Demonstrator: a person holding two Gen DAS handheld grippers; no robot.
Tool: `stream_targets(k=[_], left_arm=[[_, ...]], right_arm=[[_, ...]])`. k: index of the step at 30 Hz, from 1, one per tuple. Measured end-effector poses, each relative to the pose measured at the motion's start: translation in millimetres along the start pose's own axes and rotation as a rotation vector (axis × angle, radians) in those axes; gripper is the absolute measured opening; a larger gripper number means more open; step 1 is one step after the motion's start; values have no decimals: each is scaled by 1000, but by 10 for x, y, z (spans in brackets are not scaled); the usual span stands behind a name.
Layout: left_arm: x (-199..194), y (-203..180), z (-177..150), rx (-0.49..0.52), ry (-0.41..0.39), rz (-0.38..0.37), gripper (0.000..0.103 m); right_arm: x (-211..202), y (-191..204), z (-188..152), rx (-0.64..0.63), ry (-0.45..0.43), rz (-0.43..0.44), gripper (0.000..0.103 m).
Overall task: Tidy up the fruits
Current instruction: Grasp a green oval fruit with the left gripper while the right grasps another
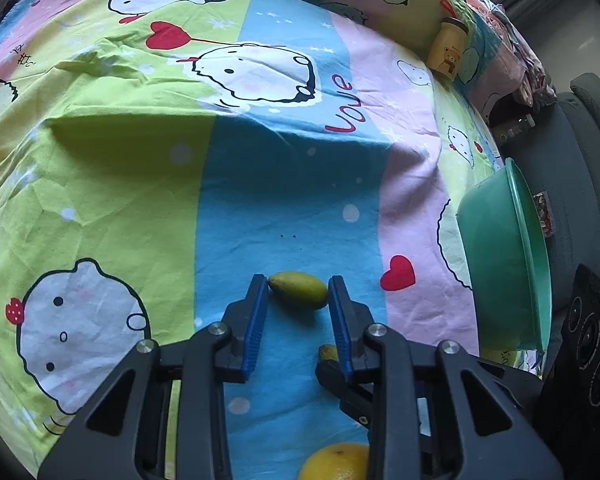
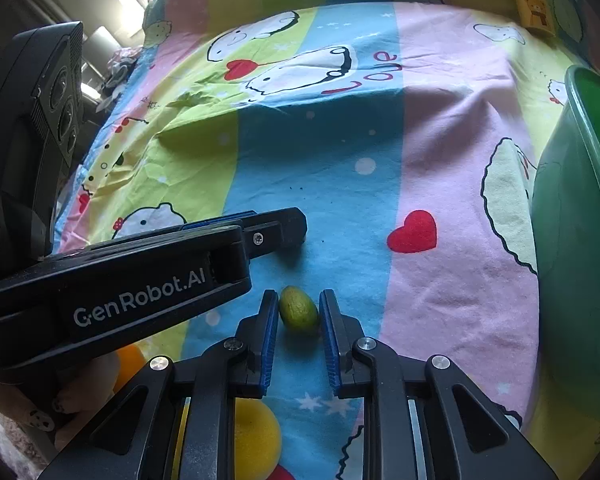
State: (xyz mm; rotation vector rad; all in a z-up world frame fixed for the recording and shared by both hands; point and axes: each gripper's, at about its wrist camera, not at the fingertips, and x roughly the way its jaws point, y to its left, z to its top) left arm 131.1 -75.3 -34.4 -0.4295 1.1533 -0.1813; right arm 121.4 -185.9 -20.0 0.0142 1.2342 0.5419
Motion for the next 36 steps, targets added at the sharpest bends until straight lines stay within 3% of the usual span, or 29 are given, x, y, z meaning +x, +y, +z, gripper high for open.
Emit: stream_targets(k=[11, 16, 23, 31, 33, 34, 36], left_arm=[[-20, 12, -20, -18, 6, -7, 29], [-74, -6, -39, -10, -5, -5, 23], [-12, -31, -37, -15, 18, -29, 25], [34, -93, -27, 5, -7, 5, 28], [37, -99, -27, 12, -13, 8, 25], [46, -108, -29, 19, -14, 14, 17], [56, -102, -25, 17, -12, 14, 18]], right_arm=[[-39, -44, 10, 15, -11, 14, 23], [-82, -70, 2, 25, -22, 17, 23], [-83, -108, -1, 46, -19, 15, 23], [-92, -132, 3, 42, -19, 19, 23], [-88, -133, 9, 42, -18, 17, 23], [-86, -134, 10, 43, -17, 16, 23], [-77, -140, 13, 48, -13, 16, 23]])
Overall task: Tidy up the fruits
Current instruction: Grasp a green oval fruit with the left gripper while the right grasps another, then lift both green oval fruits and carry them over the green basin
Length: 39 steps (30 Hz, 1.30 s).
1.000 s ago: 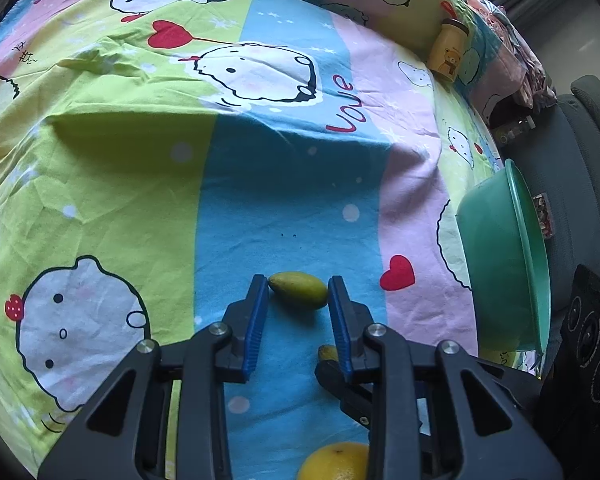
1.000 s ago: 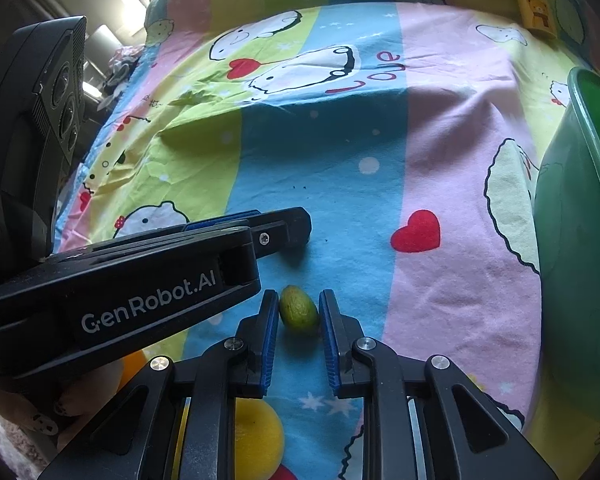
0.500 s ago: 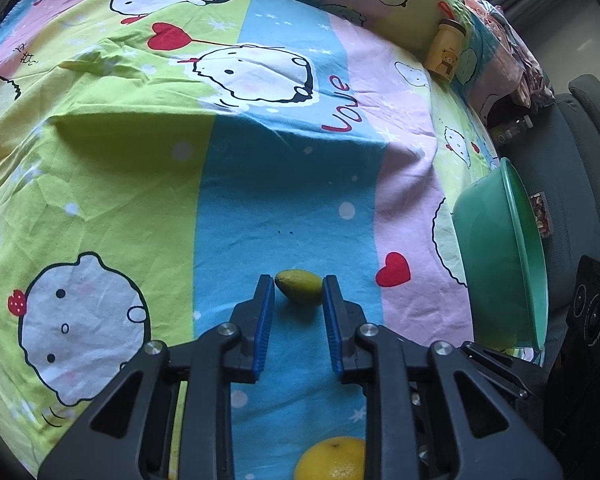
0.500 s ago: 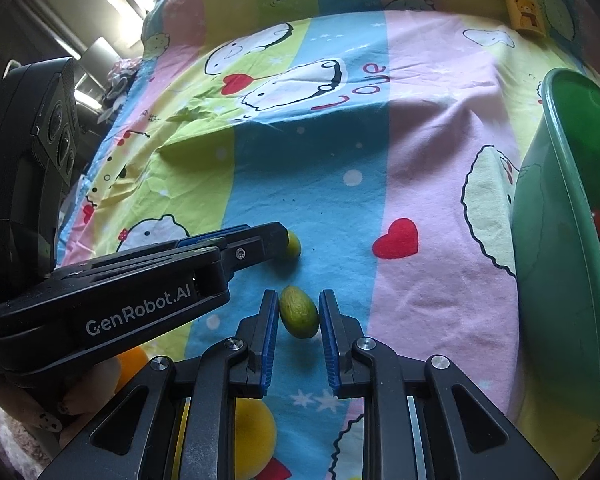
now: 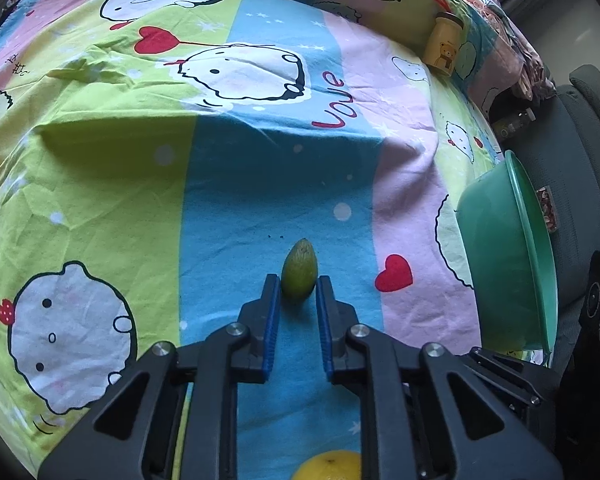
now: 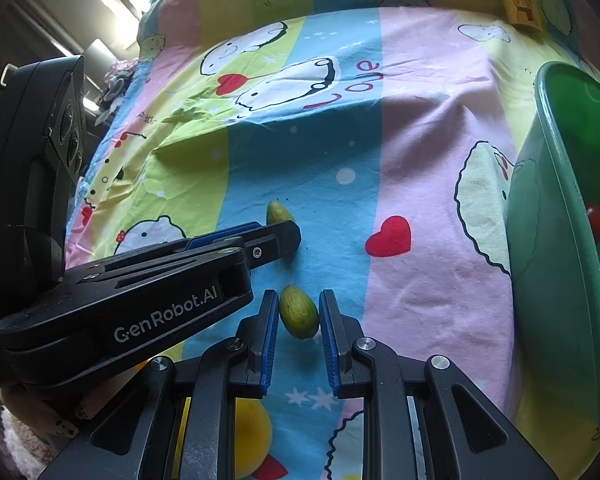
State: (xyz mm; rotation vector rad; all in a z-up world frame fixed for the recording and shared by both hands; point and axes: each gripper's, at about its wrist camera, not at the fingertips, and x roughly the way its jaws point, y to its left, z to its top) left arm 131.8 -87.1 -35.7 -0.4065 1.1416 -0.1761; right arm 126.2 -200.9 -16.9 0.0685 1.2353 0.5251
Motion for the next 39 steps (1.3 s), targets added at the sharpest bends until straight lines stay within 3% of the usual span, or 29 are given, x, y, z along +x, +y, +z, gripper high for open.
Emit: stream_targets(k=[5, 12, 28, 39], left_arm=[[-6, 30, -1, -16, -1, -17, 17], [-44, -27, -30, 9, -10, 15, 17], [-337, -134, -37, 52, -100, -12, 13], [-193, 68, 78, -8, -71, 49, 15]], right_arm=[[-2, -6, 4, 5, 0, 1, 23], [-31, -25, 6, 14, -12, 2, 23], [-288, -122, 14, 46, -82, 8, 23], [-340, -180, 22, 62, -97, 9, 23]])
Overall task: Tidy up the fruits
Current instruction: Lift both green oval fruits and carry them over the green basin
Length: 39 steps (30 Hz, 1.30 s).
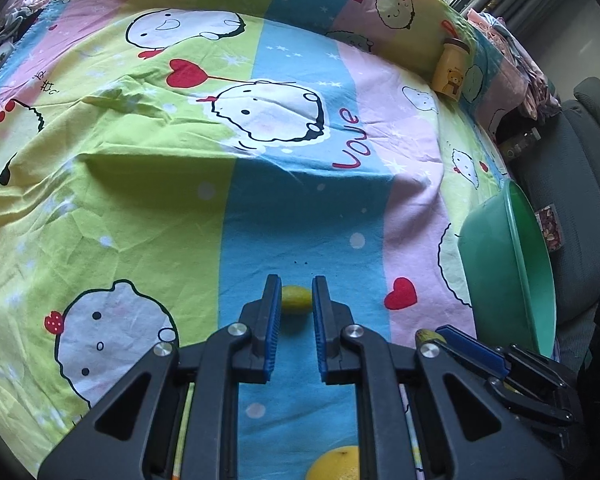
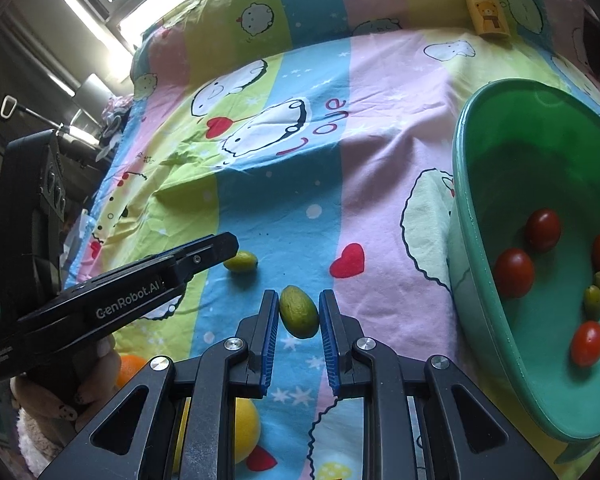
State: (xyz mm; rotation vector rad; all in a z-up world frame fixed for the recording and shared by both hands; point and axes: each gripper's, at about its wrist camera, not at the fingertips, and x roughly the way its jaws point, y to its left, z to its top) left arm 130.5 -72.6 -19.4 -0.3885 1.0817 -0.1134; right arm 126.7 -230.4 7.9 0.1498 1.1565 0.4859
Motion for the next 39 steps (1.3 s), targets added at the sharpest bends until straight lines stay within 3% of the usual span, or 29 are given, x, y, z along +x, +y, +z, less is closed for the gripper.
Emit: stream_targets(k=[7, 18, 21, 25, 30, 39], left_arm=[[125, -32, -9, 13, 31, 28, 29], [221, -46, 61, 13, 49, 28, 26], [247, -82, 62, 30, 61, 20, 16], [242, -82, 49, 31, 61, 20, 18], [107, -177, 11, 44, 36, -16, 18], [-437, -568, -67, 134, -97, -124, 18]], right_arm=[[-15, -18, 16, 17, -5, 12, 23], [-38, -30, 22, 15, -9, 7, 23], [-43, -54, 35, 24, -12, 1, 23], [-59, -70, 51, 36, -18, 9, 23], [-151, -73, 50, 41, -45, 24, 23], [-516, -245, 62, 92, -146, 33, 23]])
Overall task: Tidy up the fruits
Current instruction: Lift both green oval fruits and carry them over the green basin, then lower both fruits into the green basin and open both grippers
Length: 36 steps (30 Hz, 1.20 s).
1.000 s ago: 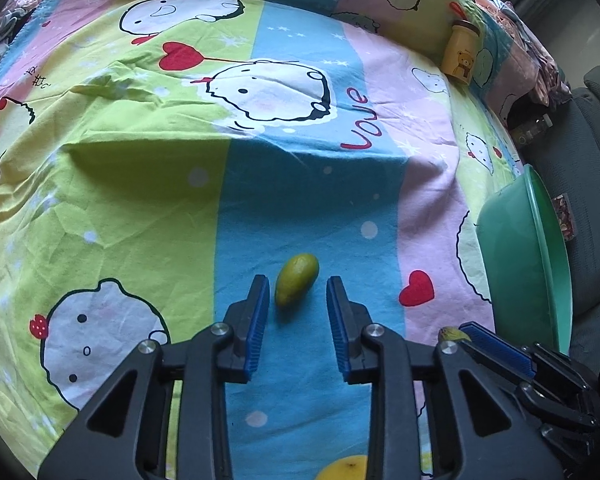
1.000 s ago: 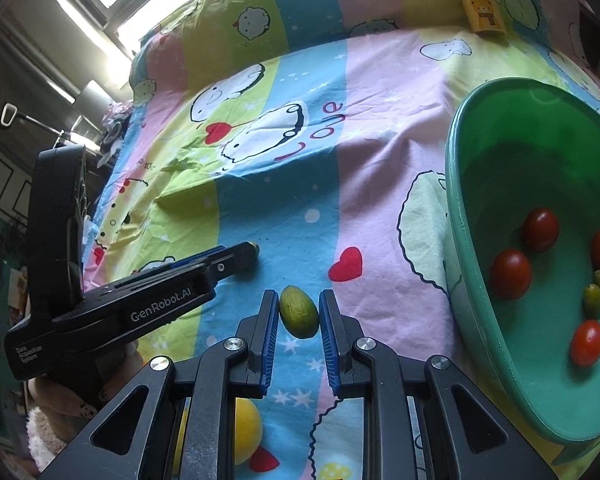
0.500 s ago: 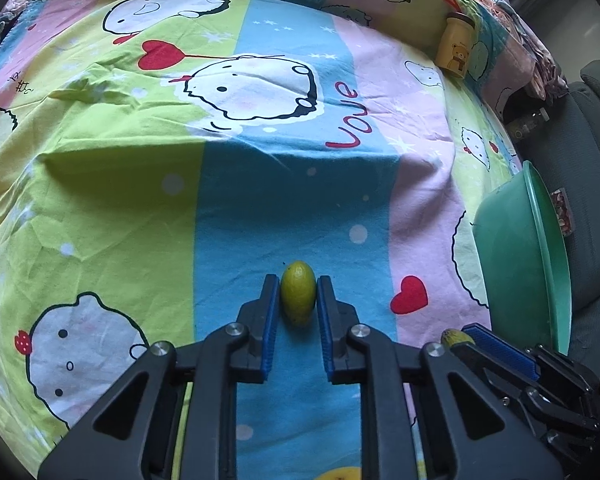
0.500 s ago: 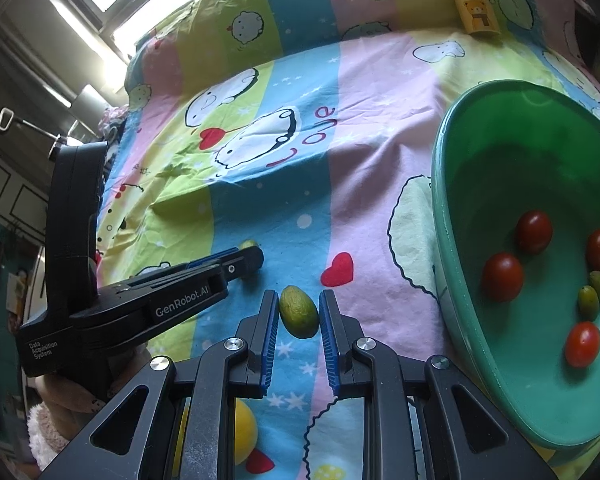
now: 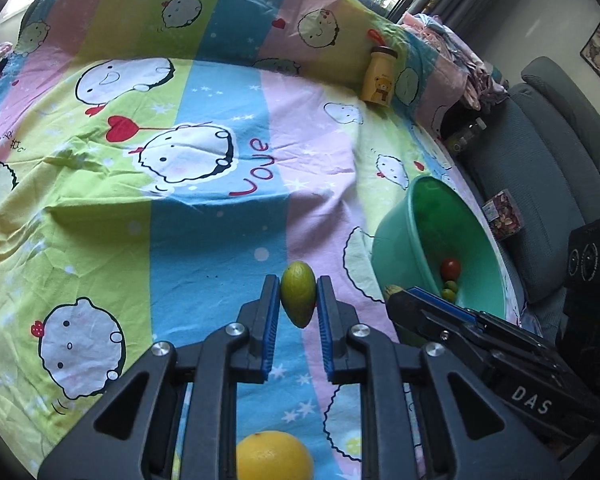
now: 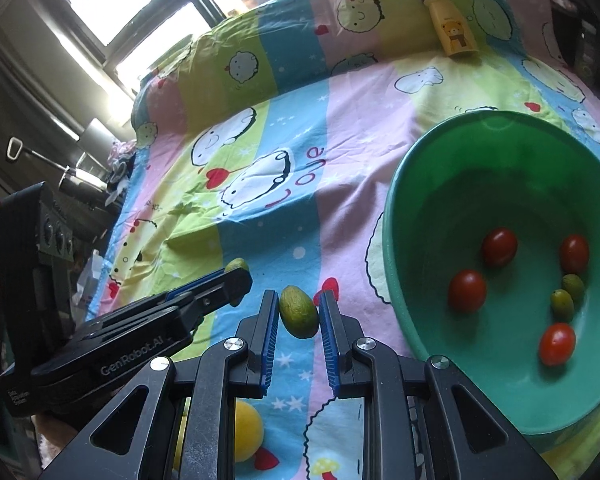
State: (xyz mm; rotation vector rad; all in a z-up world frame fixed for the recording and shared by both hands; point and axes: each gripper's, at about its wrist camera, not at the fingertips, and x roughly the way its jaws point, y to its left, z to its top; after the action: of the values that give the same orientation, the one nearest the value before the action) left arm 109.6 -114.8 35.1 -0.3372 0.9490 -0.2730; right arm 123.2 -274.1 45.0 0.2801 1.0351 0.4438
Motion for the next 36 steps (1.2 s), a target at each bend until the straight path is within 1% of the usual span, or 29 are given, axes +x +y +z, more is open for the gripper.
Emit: stream_targets(k=[4, 9, 14, 16, 18, 22, 26, 28, 32, 36], left_arm=[[-134, -220, 0, 50, -45, -28, 18], [-137, -503, 13, 92, -58, -52, 18], [-9, -812, -9, 129, -28, -100, 18], [46, -939, -29, 150, -17, -112, 18], [114, -1051, -48, 166, -2, -129, 18], [264, -1209, -76, 176, 29, -140, 18], [383, -1315, -115, 193, 62, -145, 18], [435, -1356, -123, 199, 76, -145, 18], [527, -1404, -136, 214, 111, -144, 18], [574, -1387, -140, 196, 128, -156, 18]], right_arm=[[-242, -132, 52, 38, -75, 0, 23], [-558, -442, 76, 122, -161, -10, 23], [-774, -785, 87, 220, -219, -53, 23], [-856, -884, 74, 244, -238, -86, 23], [-927, -977, 64, 262, -255, -98, 23], [-967, -1125, 41, 296, -256, -96, 23], [-936, -1192, 45, 308, -241, -130, 23], [-933, -1211, 38, 308, -236, -132, 23], [-941, -1257, 23, 318, -234, -160, 23], [-923, -1322, 21, 335, -226, -164, 23]])
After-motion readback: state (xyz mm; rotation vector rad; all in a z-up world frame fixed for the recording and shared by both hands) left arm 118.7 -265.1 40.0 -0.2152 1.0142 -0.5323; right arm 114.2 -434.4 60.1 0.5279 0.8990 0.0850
